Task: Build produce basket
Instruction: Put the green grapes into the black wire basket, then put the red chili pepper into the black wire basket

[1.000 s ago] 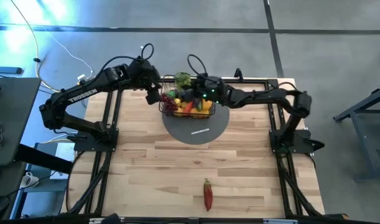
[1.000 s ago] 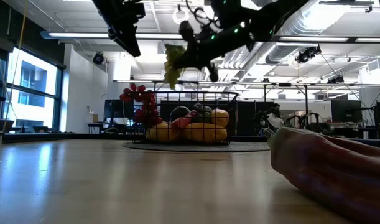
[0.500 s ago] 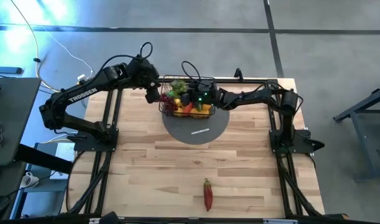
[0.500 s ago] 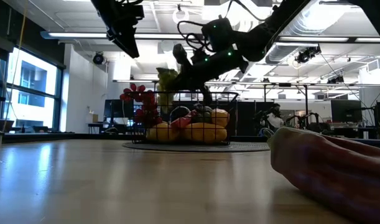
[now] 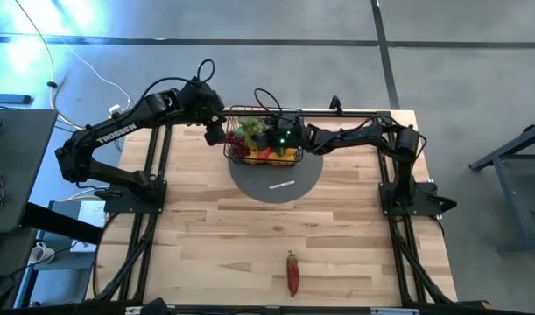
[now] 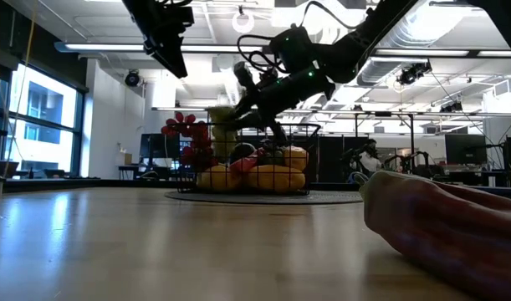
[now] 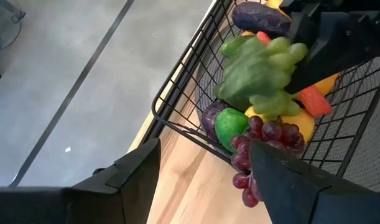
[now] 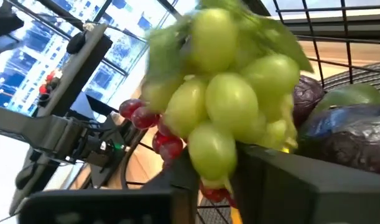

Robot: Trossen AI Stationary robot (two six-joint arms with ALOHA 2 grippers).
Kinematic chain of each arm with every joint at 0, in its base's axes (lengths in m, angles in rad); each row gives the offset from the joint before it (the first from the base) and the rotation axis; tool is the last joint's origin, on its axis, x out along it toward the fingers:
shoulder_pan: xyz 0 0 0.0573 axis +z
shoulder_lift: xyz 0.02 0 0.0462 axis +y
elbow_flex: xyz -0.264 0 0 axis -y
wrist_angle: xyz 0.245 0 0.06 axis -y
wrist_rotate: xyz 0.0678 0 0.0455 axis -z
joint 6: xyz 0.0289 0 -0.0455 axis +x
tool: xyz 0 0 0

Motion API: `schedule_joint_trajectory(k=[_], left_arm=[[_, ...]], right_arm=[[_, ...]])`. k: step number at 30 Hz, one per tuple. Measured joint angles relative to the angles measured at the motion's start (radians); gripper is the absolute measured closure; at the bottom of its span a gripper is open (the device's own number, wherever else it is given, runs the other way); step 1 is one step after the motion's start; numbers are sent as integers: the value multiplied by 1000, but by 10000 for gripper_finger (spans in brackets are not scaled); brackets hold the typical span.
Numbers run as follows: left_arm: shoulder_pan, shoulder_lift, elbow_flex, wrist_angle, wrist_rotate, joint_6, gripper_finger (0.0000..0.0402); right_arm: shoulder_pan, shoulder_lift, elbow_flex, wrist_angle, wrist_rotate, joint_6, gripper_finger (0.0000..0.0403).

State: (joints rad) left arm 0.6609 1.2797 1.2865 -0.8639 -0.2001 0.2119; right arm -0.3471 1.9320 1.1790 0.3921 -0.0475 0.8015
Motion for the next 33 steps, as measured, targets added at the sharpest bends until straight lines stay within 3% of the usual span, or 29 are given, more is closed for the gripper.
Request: schedule_joint_trajectory(k=[7,12,26,33], left_arm=[[0,0,0,0,16,0,165],[0,0,0,0,16,0,165],[-50,0,0,-92,19,-26,165],[-131,0,0,-137,39,-55,165]], right_arm=[[-4,0,18,-22,-19,10,254],[-13,0,95,-115,-87,-21,216],[-13,-1,348,-465,-64,-152,224],[-11,-1,525,-779,76,-205,231]])
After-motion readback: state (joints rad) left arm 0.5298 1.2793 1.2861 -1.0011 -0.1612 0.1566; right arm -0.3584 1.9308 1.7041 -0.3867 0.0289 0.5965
